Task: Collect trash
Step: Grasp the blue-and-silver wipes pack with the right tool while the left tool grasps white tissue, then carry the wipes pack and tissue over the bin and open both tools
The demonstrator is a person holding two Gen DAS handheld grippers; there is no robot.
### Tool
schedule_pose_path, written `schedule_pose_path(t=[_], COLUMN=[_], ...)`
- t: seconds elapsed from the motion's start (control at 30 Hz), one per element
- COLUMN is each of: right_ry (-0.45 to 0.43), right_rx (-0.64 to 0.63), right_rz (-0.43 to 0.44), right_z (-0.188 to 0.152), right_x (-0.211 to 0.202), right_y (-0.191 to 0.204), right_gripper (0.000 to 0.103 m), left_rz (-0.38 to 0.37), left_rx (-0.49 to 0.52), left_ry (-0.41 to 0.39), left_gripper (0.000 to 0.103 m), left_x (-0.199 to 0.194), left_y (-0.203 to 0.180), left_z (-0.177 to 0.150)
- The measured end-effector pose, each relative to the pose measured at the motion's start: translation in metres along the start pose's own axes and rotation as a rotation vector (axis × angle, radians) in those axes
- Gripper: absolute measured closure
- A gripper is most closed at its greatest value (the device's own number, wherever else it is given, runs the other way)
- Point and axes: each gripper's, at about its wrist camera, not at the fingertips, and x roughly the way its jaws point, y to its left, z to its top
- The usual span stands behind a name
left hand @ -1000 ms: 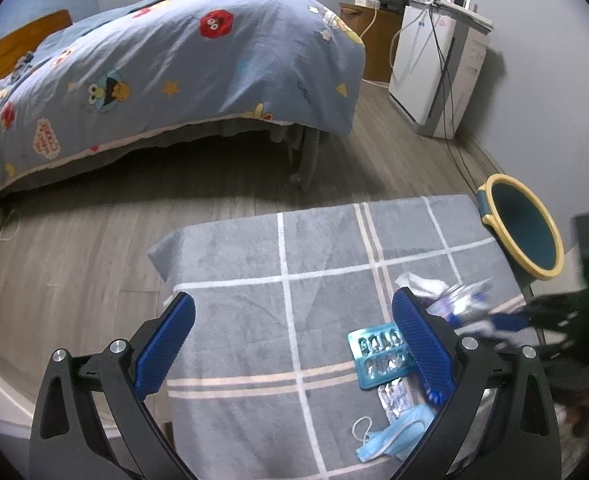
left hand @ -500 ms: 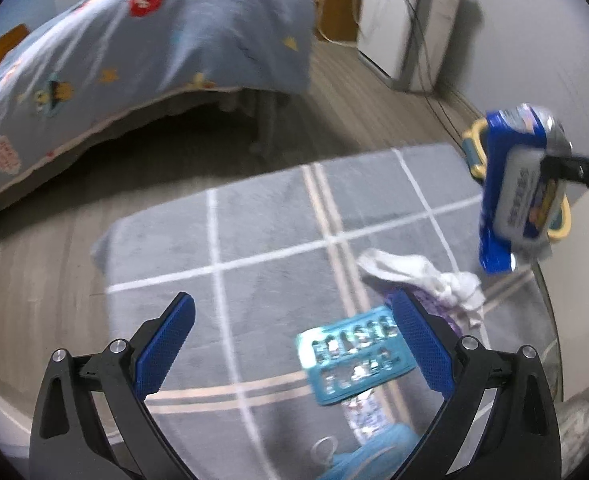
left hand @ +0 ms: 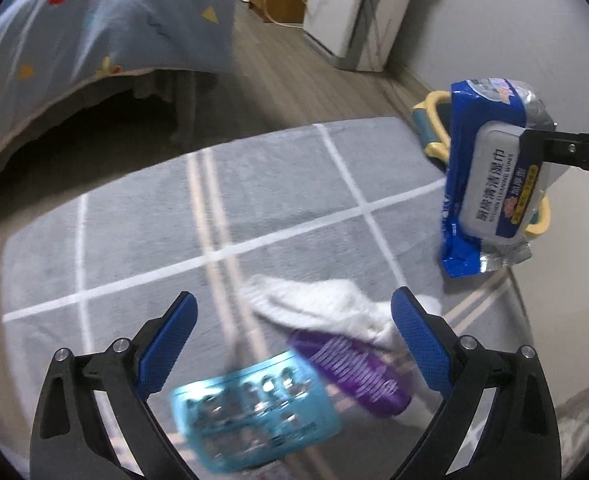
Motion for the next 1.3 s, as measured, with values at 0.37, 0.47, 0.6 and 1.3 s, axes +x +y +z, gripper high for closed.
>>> schedule_pose_path(t=[0.37, 0.47, 0.6, 1.3], right_ry=[0.006, 0.007, 0.005, -0.038], right_rx=[0.017, 0.014, 0.009, 0.025], right_rz=[-0.001, -0.004, -0.006, 0.008], right_z=[0.000, 0.000, 0.000, 0.003], right_x=[0.003, 0.002, 0.002, -0.009], right_y=[-0.008, -0.007, -0.005, -0.010], right_gripper=[0.075, 0.075, 0.075, 0.075], left_rz=[-0.015, -0.026, -0.025, 0.016], left_rx=[0.104, 0.108, 0.133, 0.200], left_ry=[0.046, 0.049, 0.040, -0.094], left_gripper=[0.025, 0.038, 0.065, 0.089], left_x=[0.024, 0.022, 0.016, -0.031], left_y=[-0.025, -0.028, -0.031, -0.034], left_z=[-0.001, -0.003, -0.003, 0.018])
